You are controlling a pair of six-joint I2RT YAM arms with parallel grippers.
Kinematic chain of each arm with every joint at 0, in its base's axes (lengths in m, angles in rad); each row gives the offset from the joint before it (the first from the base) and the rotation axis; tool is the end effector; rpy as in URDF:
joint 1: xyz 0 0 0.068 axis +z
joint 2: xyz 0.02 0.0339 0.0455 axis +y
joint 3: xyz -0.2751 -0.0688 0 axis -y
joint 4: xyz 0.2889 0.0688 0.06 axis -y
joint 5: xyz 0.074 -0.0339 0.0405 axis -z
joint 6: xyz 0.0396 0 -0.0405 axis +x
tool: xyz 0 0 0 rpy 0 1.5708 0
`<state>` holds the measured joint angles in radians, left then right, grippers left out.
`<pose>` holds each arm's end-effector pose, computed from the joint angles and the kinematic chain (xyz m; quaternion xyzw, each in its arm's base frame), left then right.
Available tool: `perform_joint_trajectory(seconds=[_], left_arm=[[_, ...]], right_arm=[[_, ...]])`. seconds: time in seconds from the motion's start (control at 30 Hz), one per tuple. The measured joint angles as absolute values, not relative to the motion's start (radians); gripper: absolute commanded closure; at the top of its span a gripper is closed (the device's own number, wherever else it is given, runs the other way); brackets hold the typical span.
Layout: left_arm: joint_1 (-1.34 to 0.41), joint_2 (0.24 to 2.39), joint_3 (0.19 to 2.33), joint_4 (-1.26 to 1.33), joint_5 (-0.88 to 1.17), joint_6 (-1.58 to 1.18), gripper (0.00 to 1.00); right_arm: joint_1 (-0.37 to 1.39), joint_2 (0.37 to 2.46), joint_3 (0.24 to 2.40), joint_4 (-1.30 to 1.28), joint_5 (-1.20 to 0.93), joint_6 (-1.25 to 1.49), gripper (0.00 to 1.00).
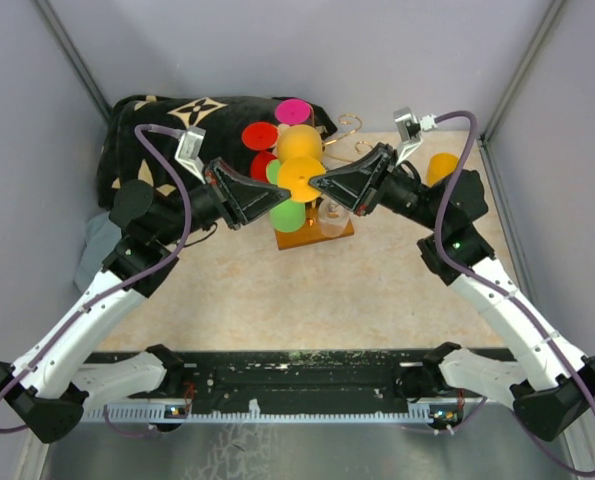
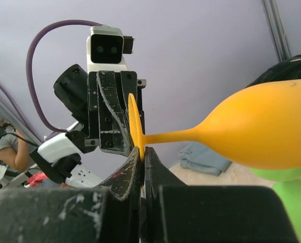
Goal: Place the wine glass upside down on the wine glass rack
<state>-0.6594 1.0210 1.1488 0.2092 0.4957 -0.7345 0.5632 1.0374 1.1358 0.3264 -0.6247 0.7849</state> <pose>0.1923 -0.1729 0.4804 0.1789 0.5679 -0.6164 0.5153 0.2061 0.1576 0.4822 -0.1996 0.5413 0.6293 0.5208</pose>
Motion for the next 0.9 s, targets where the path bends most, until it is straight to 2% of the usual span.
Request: perform_joint_trajectory(seconds=[0.1, 0.23, 0.4, 0.9], left_arm=[[-0.659, 1.021, 1.149, 0.209, 0.495, -0.732, 0.89], [-0.659, 1.015, 1.149, 0.205, 0.488, -0.719, 0.68], [-0.659, 0.984, 1.149, 0.177, 0.464, -0.692, 0.53], [-0.659, 0.879, 1.149, 0.124, 0.433, -0.649, 0.51]], right_arm=[[0.565, 1.037, 1.141, 0.315, -0.619, 0.780, 1.00], [0.568, 1.036, 1.148, 0.301, -0.605, 0.776, 1.00], [0.568, 1.035, 1.175, 0.275, -0.571, 0.757, 1.00], [0.544, 1.039, 1.278, 0.178, -0.433, 0.631, 1.00]])
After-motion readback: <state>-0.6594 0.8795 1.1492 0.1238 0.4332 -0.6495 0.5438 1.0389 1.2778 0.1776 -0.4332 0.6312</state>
